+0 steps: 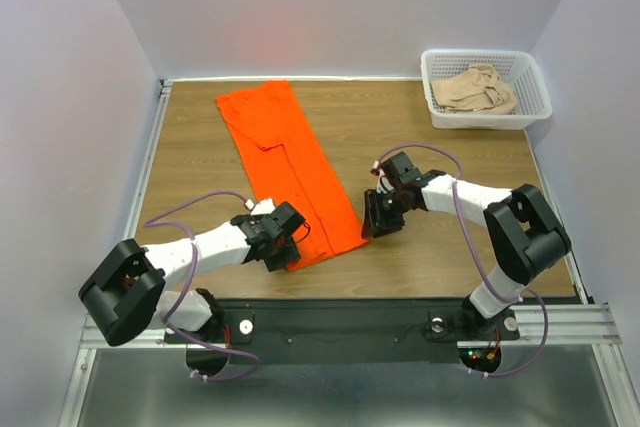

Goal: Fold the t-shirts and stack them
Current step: Fold the tshirt

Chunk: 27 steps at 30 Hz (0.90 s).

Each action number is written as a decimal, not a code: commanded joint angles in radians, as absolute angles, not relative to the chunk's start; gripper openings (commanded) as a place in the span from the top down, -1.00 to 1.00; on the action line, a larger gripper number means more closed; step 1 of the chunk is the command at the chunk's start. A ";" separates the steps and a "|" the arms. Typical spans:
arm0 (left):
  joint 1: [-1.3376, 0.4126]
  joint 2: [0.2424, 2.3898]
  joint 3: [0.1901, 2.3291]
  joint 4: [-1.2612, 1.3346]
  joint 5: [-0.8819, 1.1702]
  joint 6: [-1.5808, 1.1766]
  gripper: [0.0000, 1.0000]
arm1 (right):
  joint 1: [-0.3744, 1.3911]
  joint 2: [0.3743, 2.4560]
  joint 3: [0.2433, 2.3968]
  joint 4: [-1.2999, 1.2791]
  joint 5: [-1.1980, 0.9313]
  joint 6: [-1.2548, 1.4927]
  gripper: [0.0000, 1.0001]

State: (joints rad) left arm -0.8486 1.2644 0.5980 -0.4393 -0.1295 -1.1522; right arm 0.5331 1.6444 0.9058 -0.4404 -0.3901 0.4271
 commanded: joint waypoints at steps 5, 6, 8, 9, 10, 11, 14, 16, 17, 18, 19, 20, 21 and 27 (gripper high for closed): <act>-0.865 1.301 0.546 -0.477 -0.089 -1.141 0.07 | 0.552 1.692 0.888 -0.422 -0.396 0.426 0.06; -0.865 1.302 0.543 -0.480 -0.083 -1.138 0.07 | 0.552 1.698 0.888 -0.422 -0.396 0.426 0.06; -0.864 1.301 0.540 -0.485 -0.080 -1.134 0.13 | 0.554 1.706 0.891 -0.419 -0.397 0.426 0.07; -0.865 1.299 0.535 -0.486 -0.078 -1.134 0.16 | 0.558 1.715 0.891 -0.419 -0.396 0.425 0.07; -0.865 1.298 0.532 -0.488 -0.078 -1.134 0.20 | 0.561 1.718 0.891 -0.419 -0.393 0.425 0.09; -0.865 1.296 0.526 -0.488 -0.077 -1.134 0.24 | 0.563 1.724 0.890 -0.419 -0.391 0.425 0.12; -0.865 1.298 0.532 -0.479 -0.078 -1.129 0.46 | 0.563 1.738 0.890 -0.420 -0.385 0.417 0.30; -0.865 1.310 0.543 -0.476 -0.077 -1.120 0.58 | 0.563 1.736 0.890 -0.423 -0.374 0.416 0.54; -0.865 1.316 0.554 -0.476 -0.077 -1.106 0.74 | 0.563 1.735 0.890 -0.423 -0.364 0.417 0.63; -0.867 1.324 0.560 -0.476 -0.074 -1.100 0.80 | 0.563 1.730 0.888 -0.428 -0.357 0.417 0.77; -0.867 1.327 0.566 -0.476 -0.071 -1.092 0.87 | 0.563 1.723 0.888 -0.433 -0.338 0.422 0.84; -0.867 1.328 0.572 -0.477 -0.068 -1.086 1.00 | 0.563 1.717 0.887 -0.436 -0.322 0.425 0.91; -0.868 1.328 0.580 -0.477 -0.058 -1.075 1.00 | 0.563 1.703 0.882 -0.448 -0.296 0.431 0.98; -0.888 1.304 0.575 -0.483 0.054 -1.039 1.00 | 0.563 1.654 0.850 -0.564 -0.232 0.417 0.99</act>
State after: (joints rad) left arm -0.8589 1.2922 0.6052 -0.4076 -0.0433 -1.0828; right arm 0.5583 1.6821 0.8989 -0.4332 -0.3809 0.4450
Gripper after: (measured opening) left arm 0.099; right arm 0.038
